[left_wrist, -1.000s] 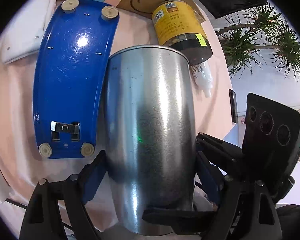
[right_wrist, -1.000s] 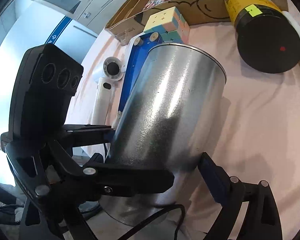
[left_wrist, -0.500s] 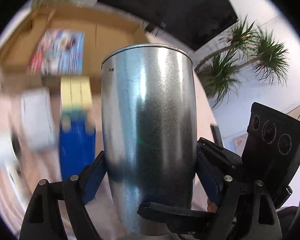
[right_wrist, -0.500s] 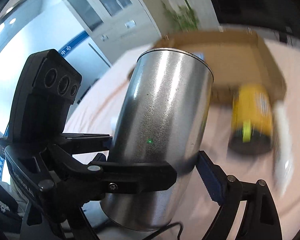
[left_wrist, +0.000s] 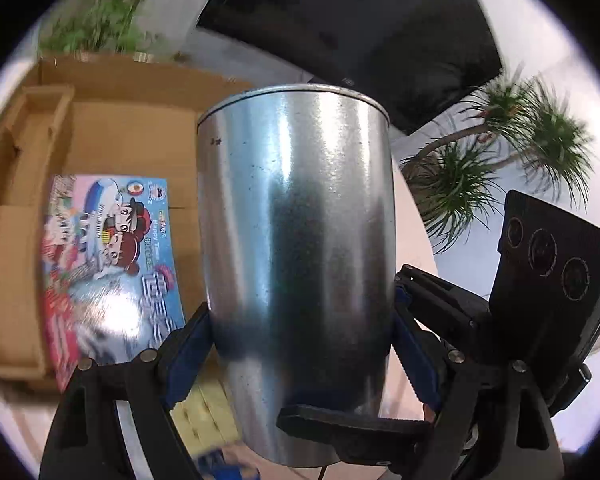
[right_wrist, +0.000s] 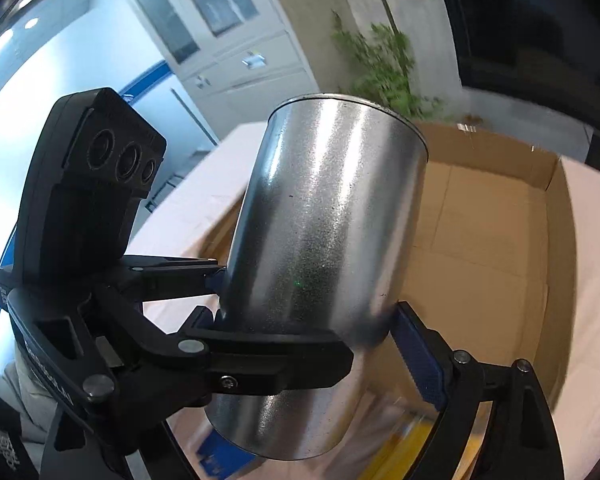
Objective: Organize rigid objects
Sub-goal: 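Place the silver canister upright in the box beside the game box, then open the left tool and withdraw it from the canister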
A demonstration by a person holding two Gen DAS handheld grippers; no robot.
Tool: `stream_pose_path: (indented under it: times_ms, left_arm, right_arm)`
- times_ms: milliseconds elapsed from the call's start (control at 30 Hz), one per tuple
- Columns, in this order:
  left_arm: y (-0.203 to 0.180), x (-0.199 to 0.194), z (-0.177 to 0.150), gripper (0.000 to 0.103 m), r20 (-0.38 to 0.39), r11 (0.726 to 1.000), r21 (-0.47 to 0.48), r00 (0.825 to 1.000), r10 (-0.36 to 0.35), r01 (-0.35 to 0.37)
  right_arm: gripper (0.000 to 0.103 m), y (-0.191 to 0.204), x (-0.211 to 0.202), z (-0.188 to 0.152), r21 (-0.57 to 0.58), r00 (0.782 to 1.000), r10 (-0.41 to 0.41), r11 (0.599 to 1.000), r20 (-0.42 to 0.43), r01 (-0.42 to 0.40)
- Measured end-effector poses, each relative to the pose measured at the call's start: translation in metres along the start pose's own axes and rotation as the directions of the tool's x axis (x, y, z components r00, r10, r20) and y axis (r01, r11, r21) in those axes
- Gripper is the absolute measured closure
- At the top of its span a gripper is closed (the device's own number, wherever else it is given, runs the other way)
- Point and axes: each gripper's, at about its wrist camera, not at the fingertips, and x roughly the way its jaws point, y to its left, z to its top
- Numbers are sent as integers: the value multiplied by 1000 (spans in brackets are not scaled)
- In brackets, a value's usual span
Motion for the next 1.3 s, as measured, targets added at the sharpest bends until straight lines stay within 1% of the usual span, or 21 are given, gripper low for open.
stream_pose_path:
  times_ms: [67,167,267,300,367,400,467,600,633,700,800,900,933,967,1000,1033,1067,1167,1200,1233,1300]
  left_arm:
    - [18,20,7,18,-35,999,-34,999,-7,6]
    - [43,52,11,18,-94,995,-96,995,-22,13]
    - [58,72,6,18,-137,988,-151,990,-47,26]
    - [59,74,4,18,-135,988,-149,989,-54,33]
    - [57,75,7,18,-139,991,-134,990,-38,19]
    - [57,77,7,18,-143,991,-136,989,-33,14]
    - [50,82,10,18,-148,990,-143,988,-36,14]
    - [47,83,9,17,-143,991,-136,990,-19,-1]
    - [47,83,9,17,-142,990,-138,990,-21,1]
    - [50,83,11,17,-145,991,-134,989,-17,-2]
    - [46,84,12,17,-151,993,-116,988,11,-29]
    - [41,82,13,17,-134,991,-130,991,14,-31]
    - [38,78,12,17,-113,992,-123,993,23,-37]
    - [38,71,12,17,-76,993,-107,996,42,-50]
    - [36,63,13,17,-31,993,-90,996,80,-82]
    - [35,55,15,17,9,989,-82,992,124,-123]
    - [36,49,16,17,34,986,-86,988,148,-145]
    - [40,39,13,17,44,985,-98,988,147,-142]
    - [38,36,9,17,50,983,-91,985,167,-162]
    - [38,34,6,17,55,981,-83,982,182,-177]
    - [36,29,-1,17,65,980,-67,979,194,-190]
  right_arm:
    - [15,-19,29,15,29,999,7,1000,-47,-6]
    - [15,-41,61,18,64,993,20,998,-114,-12]
    - [14,-61,86,11,118,985,35,993,-171,-15]
    - [14,-65,91,9,141,983,38,990,-182,-12]
    - [14,-70,94,5,176,981,64,984,-184,-31]
    - [14,-76,96,4,209,977,88,977,-192,-47]
    - [14,-84,99,-1,246,975,107,968,-195,-57]
    - [14,-89,91,-2,252,977,97,967,-192,-47]
    - [16,-90,88,-2,253,978,98,966,-183,-49]
    - [19,-91,85,-4,261,978,113,963,-174,-64]
    - [19,-94,92,-8,302,975,130,951,-178,-71]
    - [19,-94,92,-19,342,976,138,937,-169,-73]
    - [19,-96,92,-21,353,976,138,933,-167,-72]
    - [19,-98,94,-23,356,977,119,933,-176,-49]
    - [19,-99,97,-23,363,977,100,932,-187,-26]
    - [19,-103,99,-25,383,976,108,923,-187,-29]
    - [19,-102,102,-26,388,976,114,921,-185,-34]
    - [17,-94,106,-25,368,977,75,930,-198,3]
    - [17,-93,109,-25,370,975,77,929,-206,4]
    - [15,-90,112,-25,375,972,86,927,-217,2]
    - [8,-84,117,-28,385,968,90,923,-236,8]
